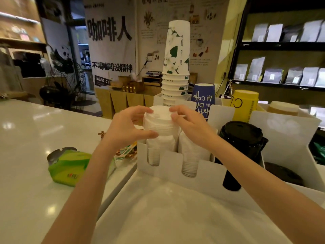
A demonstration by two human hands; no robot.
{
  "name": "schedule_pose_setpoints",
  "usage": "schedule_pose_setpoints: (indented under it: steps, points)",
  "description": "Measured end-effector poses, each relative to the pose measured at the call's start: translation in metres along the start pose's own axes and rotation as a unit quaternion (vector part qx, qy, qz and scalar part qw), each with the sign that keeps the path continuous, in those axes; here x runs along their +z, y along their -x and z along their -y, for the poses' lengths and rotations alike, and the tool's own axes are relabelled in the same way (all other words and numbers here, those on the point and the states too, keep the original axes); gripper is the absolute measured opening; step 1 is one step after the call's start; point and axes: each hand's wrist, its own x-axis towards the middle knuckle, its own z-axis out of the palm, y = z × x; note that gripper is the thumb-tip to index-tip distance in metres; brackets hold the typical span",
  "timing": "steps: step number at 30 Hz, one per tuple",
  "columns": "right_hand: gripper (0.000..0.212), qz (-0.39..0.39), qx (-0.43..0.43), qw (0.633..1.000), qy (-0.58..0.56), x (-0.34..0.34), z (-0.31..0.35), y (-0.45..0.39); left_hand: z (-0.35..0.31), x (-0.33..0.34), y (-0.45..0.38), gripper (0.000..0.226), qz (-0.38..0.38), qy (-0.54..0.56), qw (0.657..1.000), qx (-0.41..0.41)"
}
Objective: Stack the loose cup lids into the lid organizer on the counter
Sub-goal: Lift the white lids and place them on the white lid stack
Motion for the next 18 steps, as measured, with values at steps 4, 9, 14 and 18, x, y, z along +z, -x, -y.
schedule_pose_setpoints:
  steps: [4, 9, 14, 18]
  points:
    - [0.036, 0.044, 0.018, 0.997, 0.064, 0.006, -0.018, -0.009, 0.016, 0.017, -0.005, 0.058, -0.007, -0.063, 0.998, -0.009]
    - [0.038, 0.044, 0.006, 0.984, 0.173, 0.014, -0.025, -0.015, 0.030, 0.029, -0.009, 0.062, 0.011, -0.116, 0.992, -0.041]
    - [0.037, 0.093, 0.025, 0.965, 0.243, 0.019, -0.026, -0.026, 0.037, 0.030, -0.012, 0.061, 0.018, -0.138, 0.988, -0.063]
    - [0.038, 0.129, 0.039, 0.950, 0.281, 0.020, -0.029, -0.027, 0.035, 0.033, -0.009, 0.061, 0.039, -0.151, 0.985, -0.068]
